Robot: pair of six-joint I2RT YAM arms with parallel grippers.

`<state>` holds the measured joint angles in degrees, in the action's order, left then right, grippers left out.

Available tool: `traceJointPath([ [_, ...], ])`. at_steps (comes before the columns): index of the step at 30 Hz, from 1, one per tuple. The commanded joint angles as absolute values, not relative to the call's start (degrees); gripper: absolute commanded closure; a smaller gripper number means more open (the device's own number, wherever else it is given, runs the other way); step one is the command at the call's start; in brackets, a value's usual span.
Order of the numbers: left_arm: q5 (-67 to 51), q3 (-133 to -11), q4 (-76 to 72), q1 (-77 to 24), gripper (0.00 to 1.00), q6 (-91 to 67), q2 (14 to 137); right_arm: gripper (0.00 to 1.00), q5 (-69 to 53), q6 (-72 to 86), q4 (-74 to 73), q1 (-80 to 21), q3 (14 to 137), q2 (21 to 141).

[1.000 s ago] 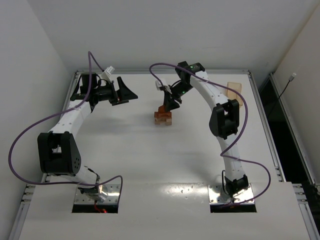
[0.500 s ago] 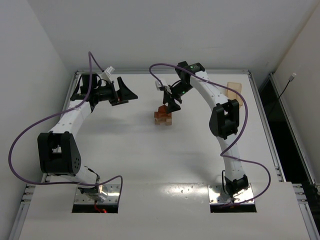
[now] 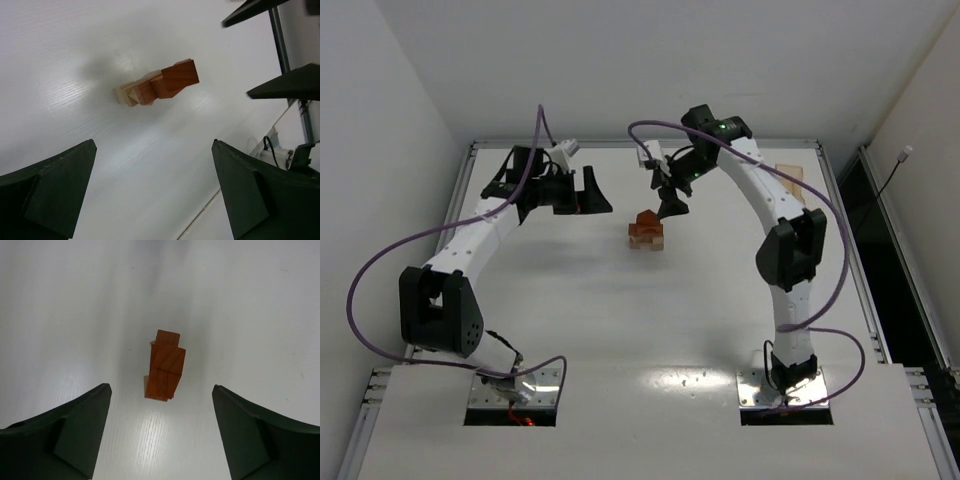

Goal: Build the wood block tower

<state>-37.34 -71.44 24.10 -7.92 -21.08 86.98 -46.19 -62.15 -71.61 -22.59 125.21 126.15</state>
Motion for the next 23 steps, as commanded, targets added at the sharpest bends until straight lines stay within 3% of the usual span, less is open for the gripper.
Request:
traceJointPath([
  [1, -33.22, -74.00, 26.71, -10.45, 0.00, -15.82, 83.15, 0.19, -43.78, -58.19, -68.39, -23.37, 122.44, 116.03],
  [4, -27.36, -74.00, 29.00, -12.65, 0.00, -12.14, 82.01, 0.08, -38.86, -52.05, -62.78, -22.60, 115.77, 109.00],
  [12, -7.68, -65.94, 27.44, -15.91, 0.00, -10.26, 76.64, 0.02, -18.64, -28.60, -36.83, -17.06, 84.04, 85.62],
  [16, 2.17, -61.44, 24.79, -15.91, 0.00, -8.79, 74.45, 0.00, -14.86, -24.00, -37.35, -12.84, 78.50, 82.18],
  [23, 5.01, -53.88, 19.34, -15.91, 0.00, -6.77, 73.31, 0.00, -10.72, -20.04, -34.28, -4.76, 68.91, 82.79],
])
